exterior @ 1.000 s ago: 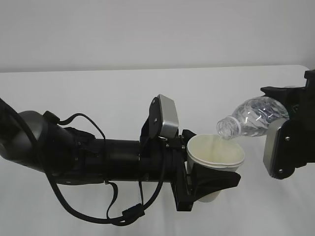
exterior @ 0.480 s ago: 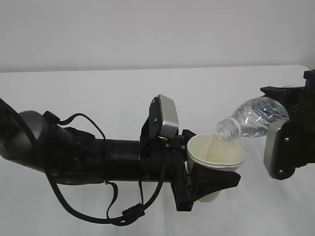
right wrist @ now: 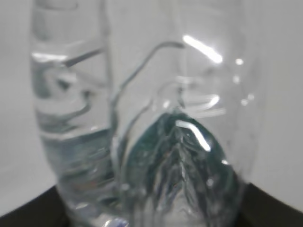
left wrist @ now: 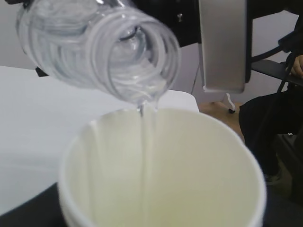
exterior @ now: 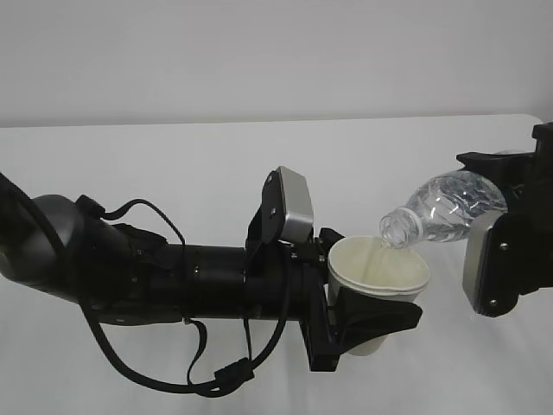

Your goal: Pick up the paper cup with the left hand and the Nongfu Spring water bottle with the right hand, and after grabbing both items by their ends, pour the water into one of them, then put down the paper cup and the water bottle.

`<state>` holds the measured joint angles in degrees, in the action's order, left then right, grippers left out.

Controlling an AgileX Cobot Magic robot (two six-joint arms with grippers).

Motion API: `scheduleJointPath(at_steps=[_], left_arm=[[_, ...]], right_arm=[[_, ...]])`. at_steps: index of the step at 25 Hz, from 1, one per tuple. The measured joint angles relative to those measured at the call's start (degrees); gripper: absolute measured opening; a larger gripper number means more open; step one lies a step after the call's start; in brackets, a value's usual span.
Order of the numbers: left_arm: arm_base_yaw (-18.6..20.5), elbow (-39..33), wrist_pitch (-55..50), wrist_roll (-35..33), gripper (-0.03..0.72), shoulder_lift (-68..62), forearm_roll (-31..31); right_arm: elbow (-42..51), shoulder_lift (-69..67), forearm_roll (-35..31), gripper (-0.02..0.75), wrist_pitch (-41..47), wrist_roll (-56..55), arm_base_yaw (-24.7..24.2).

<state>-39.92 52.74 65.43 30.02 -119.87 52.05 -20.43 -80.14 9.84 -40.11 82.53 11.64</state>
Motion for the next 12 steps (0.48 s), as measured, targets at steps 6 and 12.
scheduleJointPath(at_steps=[6,12], left_arm=[[0.0,0.0,0.0,0.0,0.47,0.0,0.0],[0.0,0.0,0.0,0.0,0.47,0.0,0.0]], right_arm=[[0.0,0.0,0.09,0.421,0.0,0.0,0.0],[0.0,0.0,0.09,0.421,0.0,0.0,0.0]])
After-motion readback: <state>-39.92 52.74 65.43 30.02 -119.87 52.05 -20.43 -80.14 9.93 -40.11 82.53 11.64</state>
